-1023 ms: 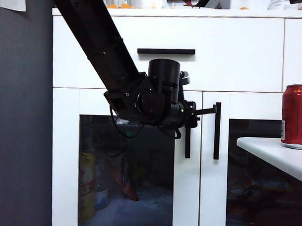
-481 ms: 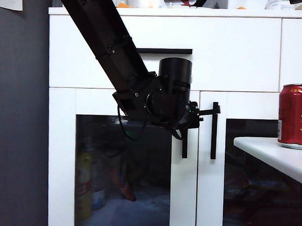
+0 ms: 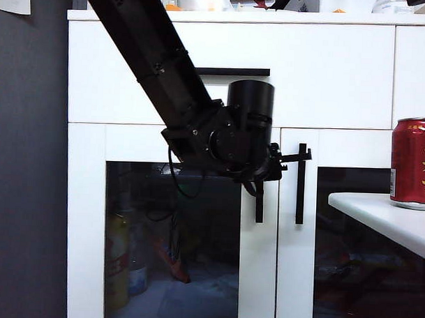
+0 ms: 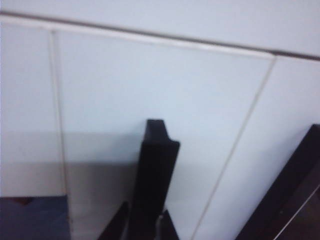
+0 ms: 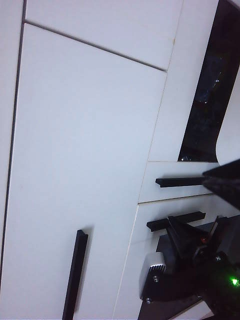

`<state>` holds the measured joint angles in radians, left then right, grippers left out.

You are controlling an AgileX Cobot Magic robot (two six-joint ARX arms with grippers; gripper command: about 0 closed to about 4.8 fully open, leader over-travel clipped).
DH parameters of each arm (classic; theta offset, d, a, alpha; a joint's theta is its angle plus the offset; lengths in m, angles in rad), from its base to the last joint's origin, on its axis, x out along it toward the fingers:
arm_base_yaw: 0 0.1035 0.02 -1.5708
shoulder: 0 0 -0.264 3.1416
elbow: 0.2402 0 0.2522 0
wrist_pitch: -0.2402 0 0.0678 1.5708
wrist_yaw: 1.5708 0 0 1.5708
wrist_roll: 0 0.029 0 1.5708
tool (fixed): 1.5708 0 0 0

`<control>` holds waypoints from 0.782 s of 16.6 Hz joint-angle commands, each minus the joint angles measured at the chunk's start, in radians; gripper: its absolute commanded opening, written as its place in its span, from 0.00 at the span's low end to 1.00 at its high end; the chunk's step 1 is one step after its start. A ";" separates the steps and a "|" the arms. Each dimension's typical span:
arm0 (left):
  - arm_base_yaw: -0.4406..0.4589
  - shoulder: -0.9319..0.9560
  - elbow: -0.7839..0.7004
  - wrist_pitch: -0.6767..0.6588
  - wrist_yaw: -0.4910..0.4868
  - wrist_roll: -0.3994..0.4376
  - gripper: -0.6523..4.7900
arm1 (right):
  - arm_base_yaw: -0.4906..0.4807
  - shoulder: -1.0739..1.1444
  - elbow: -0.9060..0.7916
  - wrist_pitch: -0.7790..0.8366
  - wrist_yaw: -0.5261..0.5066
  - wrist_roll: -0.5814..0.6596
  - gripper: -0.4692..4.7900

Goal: Open the left door of the white cabinet, pick up a can of beverage from the table on the right, place it inside the cabinet, and finally close the cabinet door.

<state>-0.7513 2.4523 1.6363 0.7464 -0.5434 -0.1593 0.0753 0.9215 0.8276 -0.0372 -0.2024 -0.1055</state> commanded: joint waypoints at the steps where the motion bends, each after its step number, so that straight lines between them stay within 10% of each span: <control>1: 0.010 -0.010 0.003 0.014 -0.108 -0.032 0.11 | 0.001 -0.003 0.004 0.011 -0.002 0.005 0.08; 13: 0.008 -0.010 0.003 -0.087 -0.095 -0.032 0.11 | 0.008 -0.002 0.005 0.032 -0.002 0.005 0.08</control>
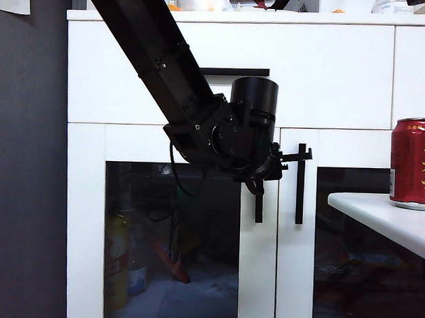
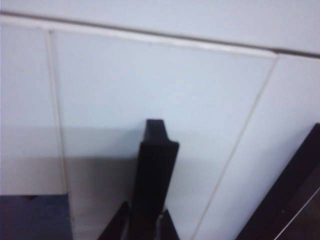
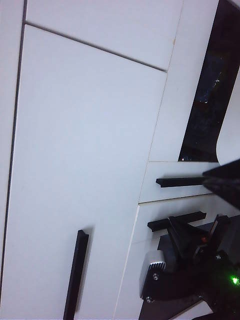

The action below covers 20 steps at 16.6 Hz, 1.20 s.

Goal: Open the left door of the white cabinet, pick up a can of beverage from the table on the right, place it inside the cabinet, and finally close the cabinet door.

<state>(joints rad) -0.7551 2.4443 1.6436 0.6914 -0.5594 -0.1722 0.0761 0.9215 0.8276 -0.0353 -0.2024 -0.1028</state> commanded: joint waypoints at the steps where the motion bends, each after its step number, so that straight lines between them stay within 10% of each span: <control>1: 0.012 -0.002 -0.005 -0.032 -0.079 -0.019 0.11 | 0.008 -0.002 0.005 0.033 -0.002 0.002 0.08; 20: -0.048 -0.116 -0.259 0.140 -0.068 -0.019 0.11 | 0.008 0.303 0.011 0.325 -0.090 0.050 0.08</control>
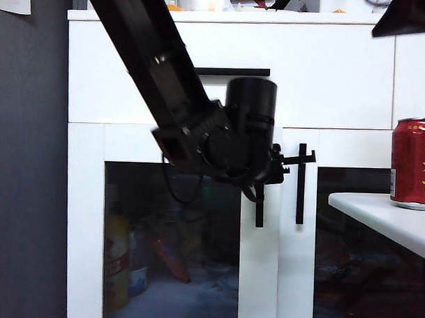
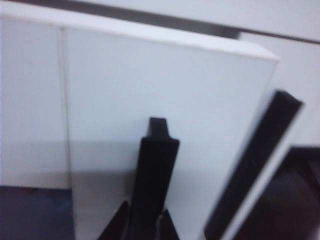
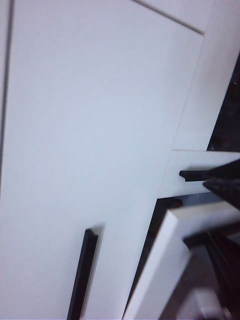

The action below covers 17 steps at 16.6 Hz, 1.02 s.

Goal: Open the left door of the white cabinet, pick up a can of beverage from the table on the right, place it inside the cabinet, and finally close the cabinet door.

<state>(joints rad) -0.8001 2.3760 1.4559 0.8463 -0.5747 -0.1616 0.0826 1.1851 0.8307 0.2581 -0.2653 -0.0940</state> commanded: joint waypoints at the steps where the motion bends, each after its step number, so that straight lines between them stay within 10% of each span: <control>1: -0.008 -0.071 -0.106 -0.014 -0.053 -0.030 0.11 | 0.002 0.065 0.009 0.039 -0.053 0.045 0.08; 17: -0.050 -0.395 -0.397 -0.023 -0.050 -0.030 0.11 | 0.140 0.469 0.267 -0.283 -0.344 -0.037 0.08</control>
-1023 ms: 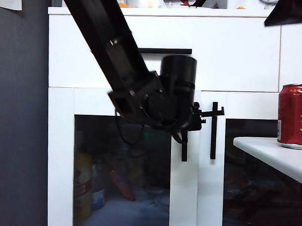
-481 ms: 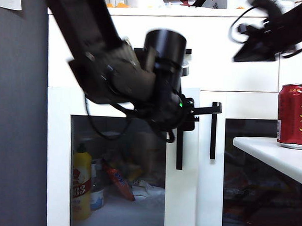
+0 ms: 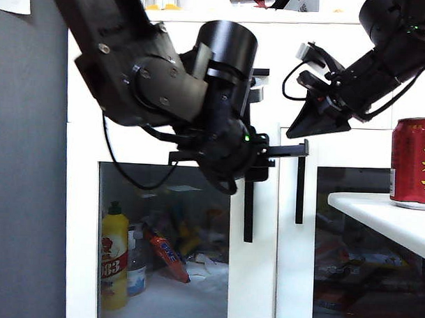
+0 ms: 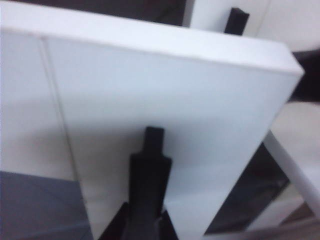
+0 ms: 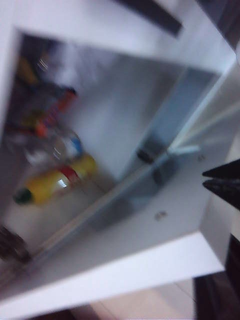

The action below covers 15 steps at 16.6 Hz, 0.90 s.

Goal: Open the left door of the white cabinet, pick up a can of beverage from the table on the right, place it inside the cabinet, and finally close the cabinet door.

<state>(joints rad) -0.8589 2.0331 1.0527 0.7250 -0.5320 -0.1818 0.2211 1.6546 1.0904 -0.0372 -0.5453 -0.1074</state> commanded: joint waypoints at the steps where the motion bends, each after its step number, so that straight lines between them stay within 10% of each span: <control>1: 0.009 -0.060 0.006 0.100 -0.093 -0.010 0.11 | 0.008 0.006 0.007 0.017 -0.071 -0.024 0.08; 15: -0.003 -0.208 -0.074 -0.097 -0.001 0.017 0.11 | 0.100 0.043 0.008 -0.009 -0.167 0.011 0.08</control>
<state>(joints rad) -0.8745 1.8599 0.9619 0.4938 -0.4831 -0.1761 0.2993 1.6978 1.0958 -0.0406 -0.6682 -0.1017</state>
